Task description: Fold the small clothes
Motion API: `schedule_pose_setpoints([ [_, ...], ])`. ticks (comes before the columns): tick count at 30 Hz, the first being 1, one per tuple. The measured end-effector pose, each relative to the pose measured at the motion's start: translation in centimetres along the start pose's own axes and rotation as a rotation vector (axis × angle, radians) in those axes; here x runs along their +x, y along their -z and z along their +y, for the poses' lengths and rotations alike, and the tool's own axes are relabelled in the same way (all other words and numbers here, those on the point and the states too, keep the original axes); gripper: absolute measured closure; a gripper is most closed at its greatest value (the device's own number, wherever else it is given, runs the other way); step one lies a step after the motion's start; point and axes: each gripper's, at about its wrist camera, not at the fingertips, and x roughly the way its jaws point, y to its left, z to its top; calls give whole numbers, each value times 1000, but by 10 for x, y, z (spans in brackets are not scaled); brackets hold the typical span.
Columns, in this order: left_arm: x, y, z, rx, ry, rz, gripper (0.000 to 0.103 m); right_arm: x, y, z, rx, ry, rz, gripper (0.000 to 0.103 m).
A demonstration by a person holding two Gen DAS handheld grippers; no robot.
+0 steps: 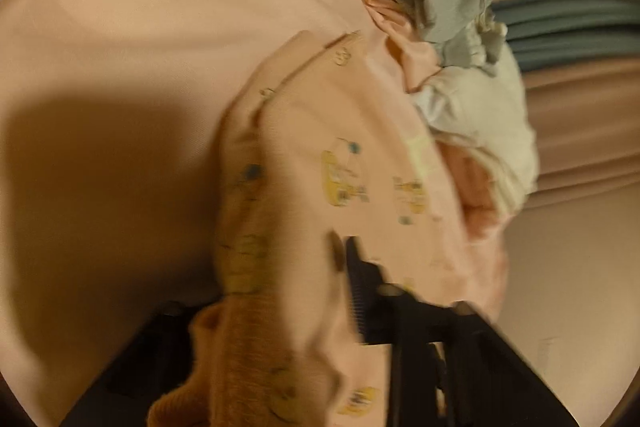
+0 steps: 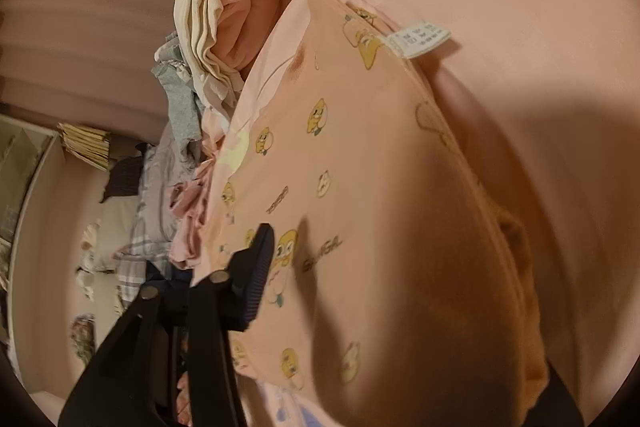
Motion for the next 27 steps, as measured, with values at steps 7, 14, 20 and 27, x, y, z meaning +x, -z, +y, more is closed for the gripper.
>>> schedule_pose_setpoints([
  [7, -15, 12, -16, 130, -102, -68, 94, 0, 1, 9, -97, 65, -13, 94],
  [14, -62, 39, -25, 249, -90, -43, 94, -45, 20, 13, -121, 19, 26, 93],
  [20, -110, 100, 14, 230, -71, 23, 94, -101, 92, 1, -163, 54, 67, 93],
  [27, -137, 160, 34, 323, -122, 37, 94, -132, 147, -35, -124, 92, 83, 93],
])
